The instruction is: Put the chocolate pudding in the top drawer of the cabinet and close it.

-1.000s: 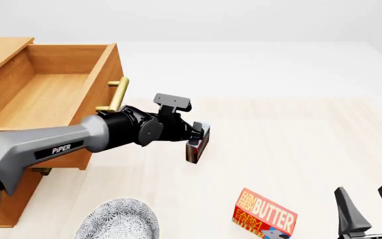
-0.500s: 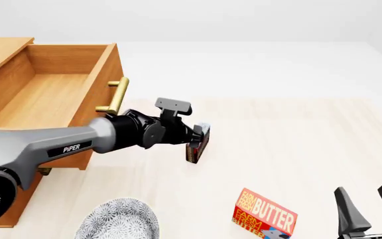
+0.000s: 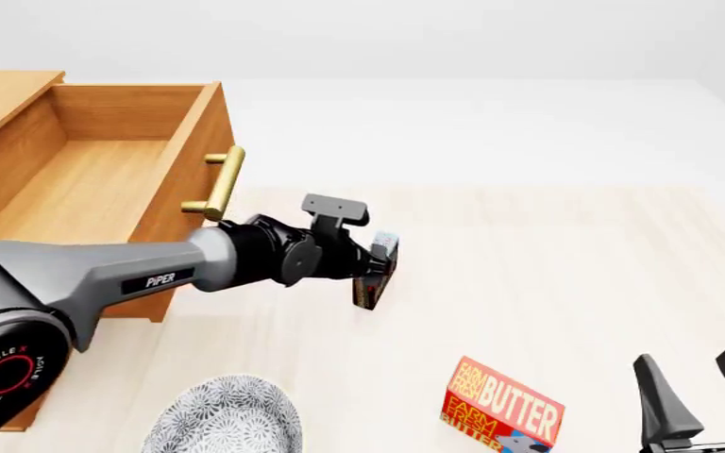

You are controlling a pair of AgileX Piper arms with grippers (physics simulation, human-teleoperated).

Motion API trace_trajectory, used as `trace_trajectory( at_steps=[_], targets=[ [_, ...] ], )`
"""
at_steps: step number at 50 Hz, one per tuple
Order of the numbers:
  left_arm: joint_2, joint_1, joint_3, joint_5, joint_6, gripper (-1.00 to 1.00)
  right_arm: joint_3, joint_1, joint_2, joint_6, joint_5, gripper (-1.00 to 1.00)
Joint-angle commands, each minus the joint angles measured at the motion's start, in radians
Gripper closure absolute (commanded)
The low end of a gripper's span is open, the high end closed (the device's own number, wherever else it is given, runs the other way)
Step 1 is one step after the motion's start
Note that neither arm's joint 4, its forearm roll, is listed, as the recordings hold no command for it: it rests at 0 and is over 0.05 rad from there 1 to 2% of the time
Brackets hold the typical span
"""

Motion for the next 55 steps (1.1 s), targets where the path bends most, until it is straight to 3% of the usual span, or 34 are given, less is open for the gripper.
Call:
trace_trajectory(
  at_steps=[1,55],
  targets=[
    [0.027,-0.003,-0.018,-0.001,-0.003,-1.0,0.0,0.001,0.001,0.002,0.001,-1.0],
    [0.111,-0.024,-0.022,-0.046,-0.037,-1.0,-0.001,0.005,0.024,0.008,-0.016,-1.0]
  ],
)
